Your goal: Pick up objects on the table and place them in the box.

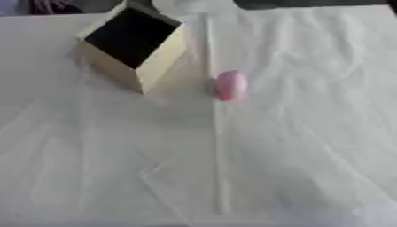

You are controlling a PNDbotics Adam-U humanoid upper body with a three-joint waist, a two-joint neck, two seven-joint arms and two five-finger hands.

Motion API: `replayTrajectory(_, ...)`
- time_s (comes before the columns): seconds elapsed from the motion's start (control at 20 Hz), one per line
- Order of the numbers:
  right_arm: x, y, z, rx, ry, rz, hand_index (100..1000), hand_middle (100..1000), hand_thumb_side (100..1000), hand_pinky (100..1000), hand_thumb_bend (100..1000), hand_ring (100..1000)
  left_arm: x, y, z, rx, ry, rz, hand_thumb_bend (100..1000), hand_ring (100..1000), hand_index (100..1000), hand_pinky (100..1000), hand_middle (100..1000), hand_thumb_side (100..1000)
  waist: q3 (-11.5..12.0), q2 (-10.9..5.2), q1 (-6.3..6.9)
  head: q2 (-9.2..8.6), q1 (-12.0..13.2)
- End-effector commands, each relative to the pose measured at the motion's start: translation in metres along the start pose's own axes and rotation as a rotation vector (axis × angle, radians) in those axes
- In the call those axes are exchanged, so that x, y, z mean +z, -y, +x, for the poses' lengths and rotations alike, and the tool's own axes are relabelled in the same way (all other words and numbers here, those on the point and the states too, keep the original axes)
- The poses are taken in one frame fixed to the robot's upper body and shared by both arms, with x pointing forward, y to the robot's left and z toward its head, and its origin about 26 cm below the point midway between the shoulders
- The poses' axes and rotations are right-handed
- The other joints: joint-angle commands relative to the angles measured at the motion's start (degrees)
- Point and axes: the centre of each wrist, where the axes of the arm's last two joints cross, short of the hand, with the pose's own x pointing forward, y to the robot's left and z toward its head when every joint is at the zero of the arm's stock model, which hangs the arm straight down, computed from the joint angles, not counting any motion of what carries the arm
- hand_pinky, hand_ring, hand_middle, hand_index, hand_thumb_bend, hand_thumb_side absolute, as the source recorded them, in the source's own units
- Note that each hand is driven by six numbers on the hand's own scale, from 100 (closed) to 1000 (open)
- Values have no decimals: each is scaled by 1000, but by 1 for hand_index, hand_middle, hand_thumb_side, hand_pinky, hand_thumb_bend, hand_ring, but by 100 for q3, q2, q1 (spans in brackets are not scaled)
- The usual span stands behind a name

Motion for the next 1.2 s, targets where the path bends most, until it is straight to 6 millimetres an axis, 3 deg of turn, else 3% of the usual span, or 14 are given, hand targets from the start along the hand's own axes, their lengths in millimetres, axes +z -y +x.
replayTrajectory(0.05,-6,8,3,37,23,3,802,617,797,867,100,738,-7,-4,6,-12,39,-6,120,712,855,713,769,733,9,-84,-11,59,93)
replayTrajectory(0.55,-12,10,-2,91,10,71,810,620,809,866,100,745,-7,-5,6,-14,37,-9,119,712,856,713,769,733,29,-97,-23,85,256)
replayTrajectory(0.9,-53,27,-27,367,-25,457,859,724,880,874,100,816,-6,-6,5,-24,31,-29,116,711,856,713,769,736,50,-145,-112,181,208)
replayTrajectory(1.2,-81,29,-43,538,-67,768,899,813,966,880,100,873,-5,-7,5,-30,28,-39,113,710,856,714,768,739,58,-164,-152,144,155)
